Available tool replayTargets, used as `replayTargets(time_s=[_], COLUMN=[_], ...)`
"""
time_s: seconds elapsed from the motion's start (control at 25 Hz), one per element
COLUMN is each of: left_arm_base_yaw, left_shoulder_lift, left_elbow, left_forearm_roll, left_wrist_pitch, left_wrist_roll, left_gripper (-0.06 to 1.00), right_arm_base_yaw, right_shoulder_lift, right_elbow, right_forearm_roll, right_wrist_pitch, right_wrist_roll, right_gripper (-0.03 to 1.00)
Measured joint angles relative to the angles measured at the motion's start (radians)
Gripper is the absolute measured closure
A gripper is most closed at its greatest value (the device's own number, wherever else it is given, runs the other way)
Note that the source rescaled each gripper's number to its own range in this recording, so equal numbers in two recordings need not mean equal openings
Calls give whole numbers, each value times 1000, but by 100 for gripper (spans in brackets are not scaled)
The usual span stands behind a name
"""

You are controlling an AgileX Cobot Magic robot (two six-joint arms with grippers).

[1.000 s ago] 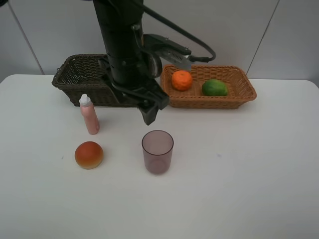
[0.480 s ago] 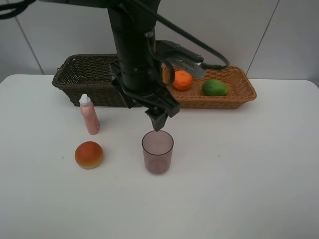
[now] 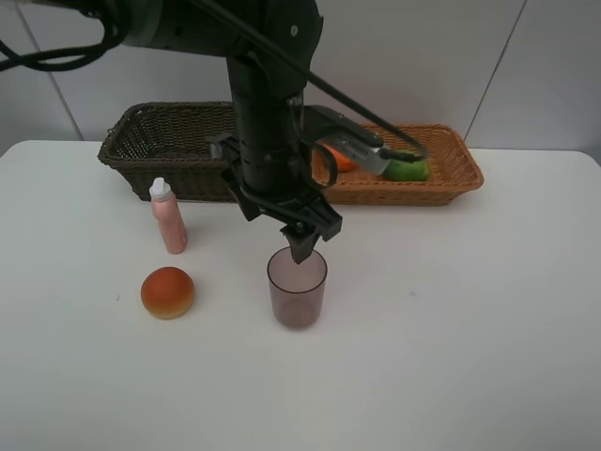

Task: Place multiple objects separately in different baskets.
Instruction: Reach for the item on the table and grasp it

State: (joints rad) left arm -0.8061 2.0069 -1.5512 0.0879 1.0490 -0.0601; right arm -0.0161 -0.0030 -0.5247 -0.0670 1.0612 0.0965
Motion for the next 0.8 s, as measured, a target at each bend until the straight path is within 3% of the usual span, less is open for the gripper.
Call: replayTargets(time_s=[0.8], left_arm_base_yaw=[0], left_shoulder_lift=[54], left_elbow=[0], left_forearm_roll=[16], left_wrist_pitch=[26], left_wrist_roll=[75], left_gripper=[-6], right_arm_base_yaw=[0], right_shoulder_lift=[0], right_elbow=[0], right_forearm_roll=[0], right_wrist_pitch=[0], right_wrist_roll=[0], right_gripper=[13])
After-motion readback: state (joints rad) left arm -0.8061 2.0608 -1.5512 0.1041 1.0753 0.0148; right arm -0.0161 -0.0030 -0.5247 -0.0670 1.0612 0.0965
